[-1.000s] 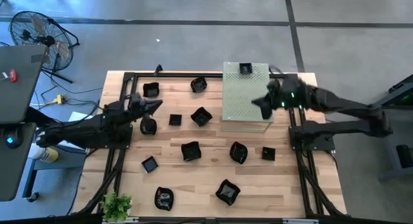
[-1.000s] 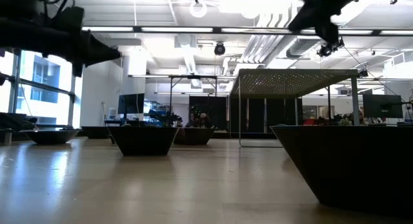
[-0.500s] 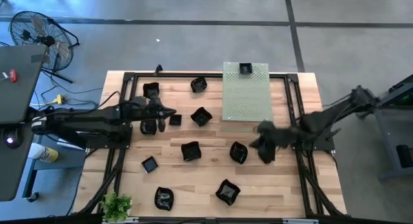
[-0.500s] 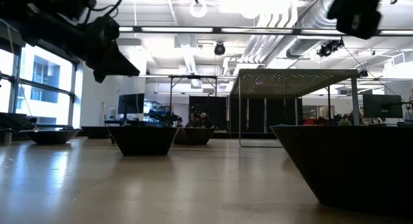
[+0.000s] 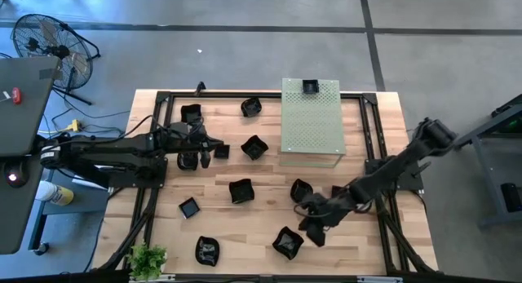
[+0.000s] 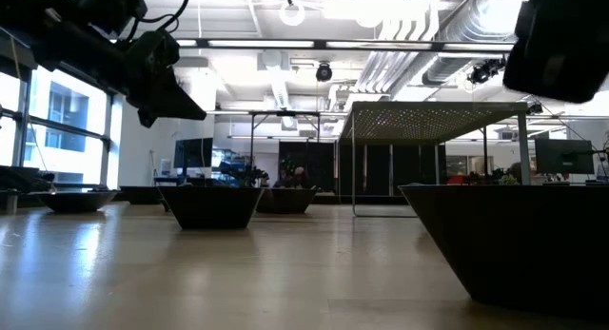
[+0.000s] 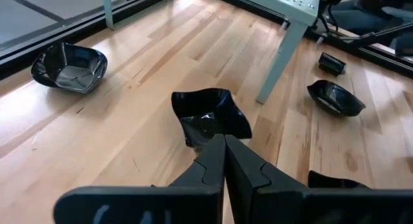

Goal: Pick & Place Mini shaped plates
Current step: Put the black distorted square plate on the shelf, then put the black leaf-shaped plate on the shelf

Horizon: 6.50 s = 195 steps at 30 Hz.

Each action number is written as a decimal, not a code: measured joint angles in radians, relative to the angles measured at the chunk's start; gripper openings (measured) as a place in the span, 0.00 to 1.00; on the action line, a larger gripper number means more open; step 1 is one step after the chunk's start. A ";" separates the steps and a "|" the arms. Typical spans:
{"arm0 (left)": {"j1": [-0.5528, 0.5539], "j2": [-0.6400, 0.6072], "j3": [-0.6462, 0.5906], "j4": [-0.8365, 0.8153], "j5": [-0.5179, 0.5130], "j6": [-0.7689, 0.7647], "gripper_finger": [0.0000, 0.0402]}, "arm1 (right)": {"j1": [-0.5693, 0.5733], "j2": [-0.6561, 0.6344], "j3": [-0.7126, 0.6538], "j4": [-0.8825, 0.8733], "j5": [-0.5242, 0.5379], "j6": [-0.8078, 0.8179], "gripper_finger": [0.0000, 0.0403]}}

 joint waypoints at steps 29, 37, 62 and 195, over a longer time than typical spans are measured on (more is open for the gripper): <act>0.000 0.000 0.000 -0.027 -0.002 0.011 0.00 | -0.001 0.332 0.278 -0.311 -0.002 -0.086 0.01; 0.000 0.000 0.000 -0.025 -0.002 0.007 0.00 | -0.007 0.271 0.278 -0.349 -0.009 -0.067 0.01; 0.000 -0.001 -0.001 0.018 -0.069 -0.031 0.00 | -0.938 -0.426 0.278 -0.831 -0.116 -0.386 0.01; 0.255 0.765 0.492 -1.134 0.039 1.227 0.15 | -0.909 -0.409 0.523 -0.816 -0.117 -0.969 0.02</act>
